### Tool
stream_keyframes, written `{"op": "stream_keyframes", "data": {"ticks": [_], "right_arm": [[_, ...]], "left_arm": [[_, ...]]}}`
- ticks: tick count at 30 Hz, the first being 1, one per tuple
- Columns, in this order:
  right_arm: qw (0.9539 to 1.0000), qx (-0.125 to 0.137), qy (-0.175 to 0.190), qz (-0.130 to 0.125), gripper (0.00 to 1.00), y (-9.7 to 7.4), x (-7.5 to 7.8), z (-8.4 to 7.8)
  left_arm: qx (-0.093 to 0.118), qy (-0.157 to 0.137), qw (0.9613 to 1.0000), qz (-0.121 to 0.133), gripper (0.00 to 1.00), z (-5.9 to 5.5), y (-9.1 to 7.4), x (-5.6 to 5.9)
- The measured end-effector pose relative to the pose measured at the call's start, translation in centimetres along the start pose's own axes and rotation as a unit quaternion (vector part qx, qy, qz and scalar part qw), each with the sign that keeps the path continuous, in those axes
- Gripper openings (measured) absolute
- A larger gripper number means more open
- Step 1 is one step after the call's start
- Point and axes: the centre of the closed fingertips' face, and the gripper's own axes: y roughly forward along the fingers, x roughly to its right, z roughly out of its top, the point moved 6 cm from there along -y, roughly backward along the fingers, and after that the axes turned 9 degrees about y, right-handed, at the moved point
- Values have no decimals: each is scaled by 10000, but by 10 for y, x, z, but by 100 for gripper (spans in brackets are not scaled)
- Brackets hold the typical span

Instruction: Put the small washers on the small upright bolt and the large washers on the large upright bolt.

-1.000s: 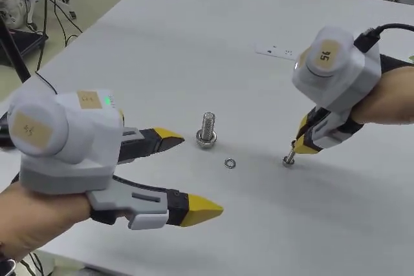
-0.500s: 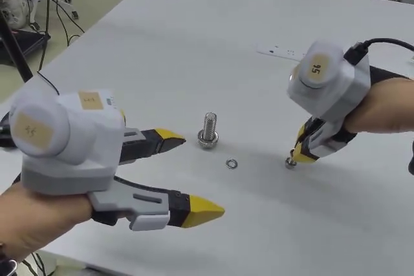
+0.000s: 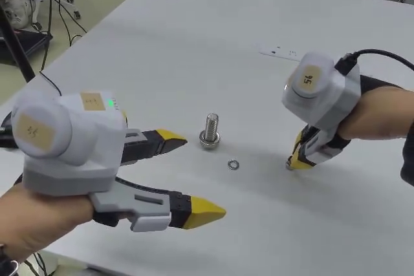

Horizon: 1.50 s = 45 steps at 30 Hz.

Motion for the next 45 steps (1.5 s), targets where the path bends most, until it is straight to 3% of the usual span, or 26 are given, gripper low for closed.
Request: {"op": "stream_keyframes", "data": {"ticks": [15, 26, 34, 45], "right_arm": [[10000, 11, 33, 29, 16, 1, -2, 0], [9997, 183, 107, 81, 29, -6, -4, 2], [9989, 455, 79, 98, 35, -20, -8, 12], [9971, 704, -266, 55, 36, -35, -19, 40]], "left_arm": [[0, -10, 10000, 10, 72, -1, -2, 1], [12, 1, 10000, -5, 72, 0, -2, 0], [26, 10, 10000, -4, 72, 0, -1, 0], [51, 22, 10000, 10, 72, 2, -2, 0]]}}
